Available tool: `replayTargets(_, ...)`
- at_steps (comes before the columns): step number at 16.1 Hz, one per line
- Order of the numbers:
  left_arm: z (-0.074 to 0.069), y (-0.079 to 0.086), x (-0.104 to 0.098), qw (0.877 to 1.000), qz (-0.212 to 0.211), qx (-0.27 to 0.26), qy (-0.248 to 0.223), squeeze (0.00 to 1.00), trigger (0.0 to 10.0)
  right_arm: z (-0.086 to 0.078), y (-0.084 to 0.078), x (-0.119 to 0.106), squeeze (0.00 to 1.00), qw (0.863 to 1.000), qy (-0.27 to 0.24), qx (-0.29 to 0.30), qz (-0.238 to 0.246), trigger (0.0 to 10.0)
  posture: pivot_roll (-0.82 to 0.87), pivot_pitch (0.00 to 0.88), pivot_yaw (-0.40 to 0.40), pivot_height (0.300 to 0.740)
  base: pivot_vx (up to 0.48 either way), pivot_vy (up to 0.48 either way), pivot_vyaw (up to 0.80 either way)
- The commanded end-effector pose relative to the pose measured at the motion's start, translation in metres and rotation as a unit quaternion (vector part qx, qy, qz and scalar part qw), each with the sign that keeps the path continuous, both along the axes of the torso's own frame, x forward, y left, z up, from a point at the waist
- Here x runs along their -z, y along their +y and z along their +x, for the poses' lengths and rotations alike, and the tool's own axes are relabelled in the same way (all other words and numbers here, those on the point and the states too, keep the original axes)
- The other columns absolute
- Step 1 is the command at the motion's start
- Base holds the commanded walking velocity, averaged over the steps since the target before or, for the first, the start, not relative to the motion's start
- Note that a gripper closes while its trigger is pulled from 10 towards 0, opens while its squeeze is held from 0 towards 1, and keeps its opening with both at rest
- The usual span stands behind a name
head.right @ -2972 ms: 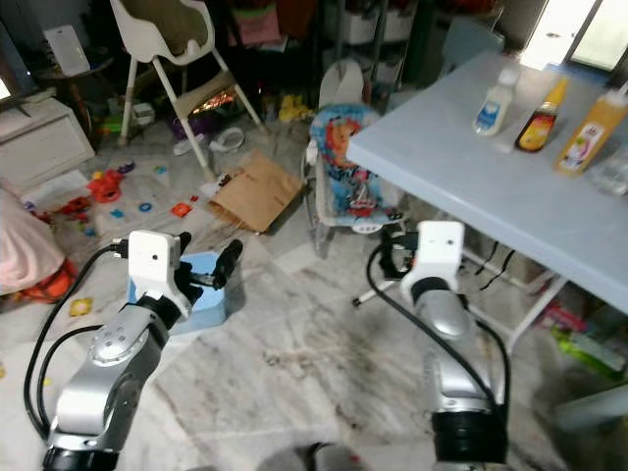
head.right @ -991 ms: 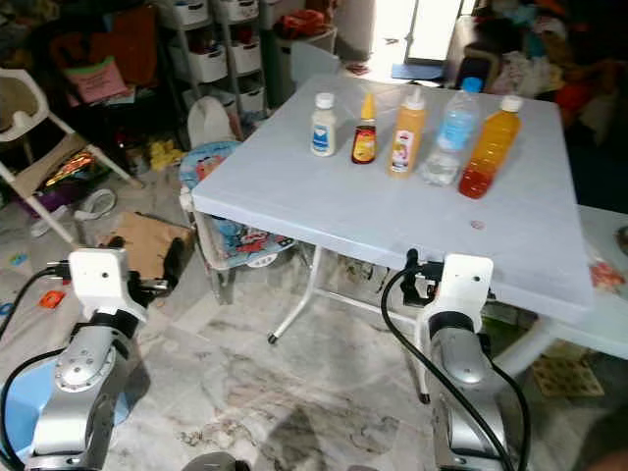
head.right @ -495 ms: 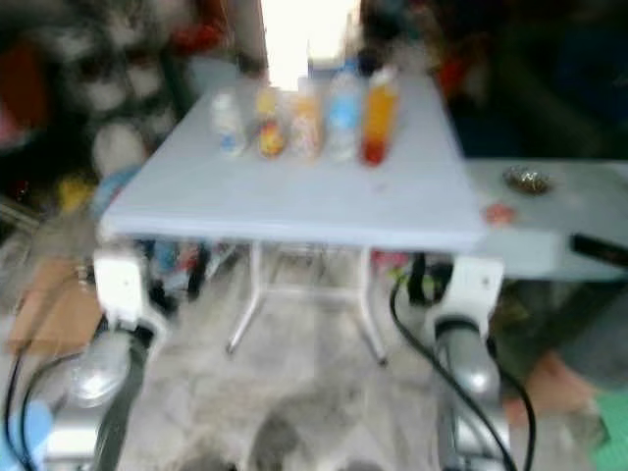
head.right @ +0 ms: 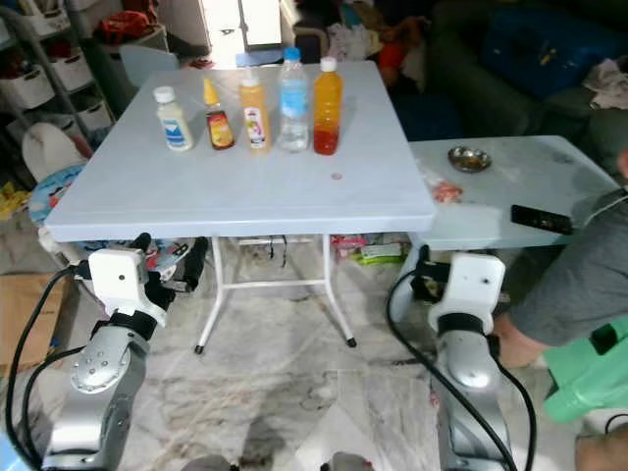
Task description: Restocking fridge
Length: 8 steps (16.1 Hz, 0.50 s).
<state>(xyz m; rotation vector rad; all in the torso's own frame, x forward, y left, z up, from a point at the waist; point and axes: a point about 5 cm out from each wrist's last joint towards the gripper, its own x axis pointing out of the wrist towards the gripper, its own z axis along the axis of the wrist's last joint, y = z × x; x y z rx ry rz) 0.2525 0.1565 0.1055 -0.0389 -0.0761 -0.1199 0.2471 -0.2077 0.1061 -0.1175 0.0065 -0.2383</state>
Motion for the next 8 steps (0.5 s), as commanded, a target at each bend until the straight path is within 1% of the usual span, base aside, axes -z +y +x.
replayTargets(1,0.003,0.004,-0.002,1.000,0.003,-0.014,-0.006,0.00,10.0,0.003,-0.001,-0.004,0.00,1.000,-0.003,0.007,0.002,10.0,-0.03,0.000,0.017,0.740,0.000,0.000,0.00)
replayTargets(2,0.004,0.004,-0.002,1.000,-0.002,-0.017,-0.008,0.00,10.0,0.004,0.001,-0.005,0.00,1.000,-0.003,0.001,-0.003,10.0,-0.02,0.000,0.013,0.740,0.000,0.000,0.00)
replayTargets(3,0.005,0.000,-0.003,1.000,-0.008,-0.012,-0.010,0.00,10.0,0.008,0.008,-0.008,0.00,1.000,-0.014,-0.027,-0.006,10.0,-0.02,0.000,0.006,0.740,0.000,0.000,0.00)
replayTargets(4,0.006,-0.001,-0.004,1.000,-0.005,-0.014,-0.012,0.00,10.0,0.010,0.011,-0.010,0.00,0.999,-0.020,-0.036,-0.013,10.0,-0.01,0.000,-0.001,0.740,0.000,0.000,0.00)
replayTargets(6,0.005,-0.002,-0.005,1.000,0.015,-0.018,-0.017,0.00,10.0,0.017,0.017,-0.016,0.00,0.998,-0.032,-0.059,-0.022,10.0,0.00,0.000,-0.014,0.740,0.000,0.000,0.00)
replayTargets(8,0.004,0.000,-0.004,1.000,0.011,-0.025,-0.011,0.00,10.0,0.022,0.023,-0.021,0.00,0.995,-0.041,-0.086,-0.023,10.0,0.01,0.000,-0.021,0.740,0.000,0.000,0.00)
